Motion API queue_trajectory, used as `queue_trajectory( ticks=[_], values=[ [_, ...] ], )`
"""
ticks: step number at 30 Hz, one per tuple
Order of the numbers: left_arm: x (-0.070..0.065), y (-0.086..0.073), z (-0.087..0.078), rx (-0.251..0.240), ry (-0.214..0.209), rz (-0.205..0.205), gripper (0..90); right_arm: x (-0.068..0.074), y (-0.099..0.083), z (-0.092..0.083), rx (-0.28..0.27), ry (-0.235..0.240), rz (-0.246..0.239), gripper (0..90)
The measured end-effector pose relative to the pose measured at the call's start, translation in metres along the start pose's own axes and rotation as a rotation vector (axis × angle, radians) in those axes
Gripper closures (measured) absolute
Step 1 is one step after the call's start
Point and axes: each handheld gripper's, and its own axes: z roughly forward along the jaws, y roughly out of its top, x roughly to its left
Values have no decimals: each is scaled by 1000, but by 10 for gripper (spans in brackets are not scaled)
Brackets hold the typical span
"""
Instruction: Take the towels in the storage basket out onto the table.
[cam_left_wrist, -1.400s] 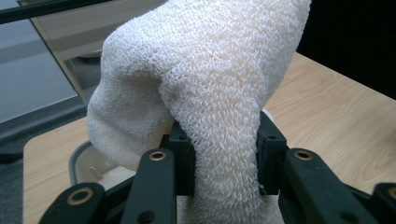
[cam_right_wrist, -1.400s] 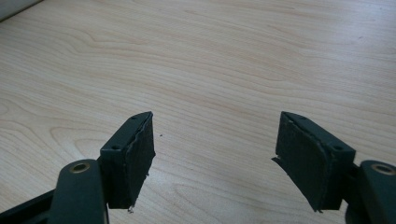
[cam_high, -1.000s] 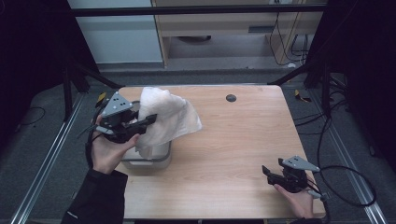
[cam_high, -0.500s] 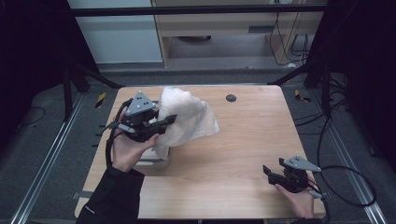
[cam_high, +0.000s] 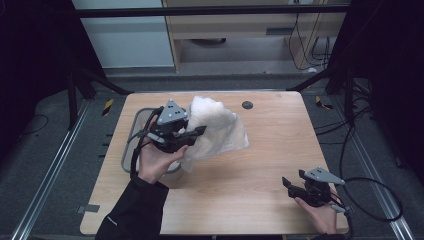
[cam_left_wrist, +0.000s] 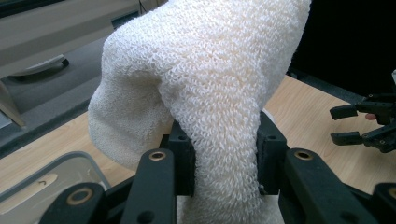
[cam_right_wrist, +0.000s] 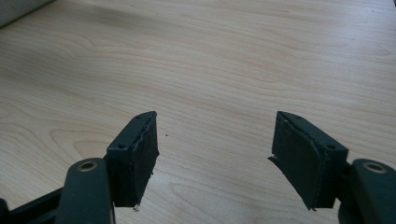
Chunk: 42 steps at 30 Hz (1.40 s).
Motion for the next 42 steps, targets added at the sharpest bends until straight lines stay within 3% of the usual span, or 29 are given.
queue_trajectory(
  ticks=[21,42],
  values=[
    [-16,-5,45,19,-56,-5,660,-1,0,-1,2,-8,-7,323],
    [-25,-23,91,37,-100,-25,660,-2,-1,-1,1,-11,-6,324]
  ],
)
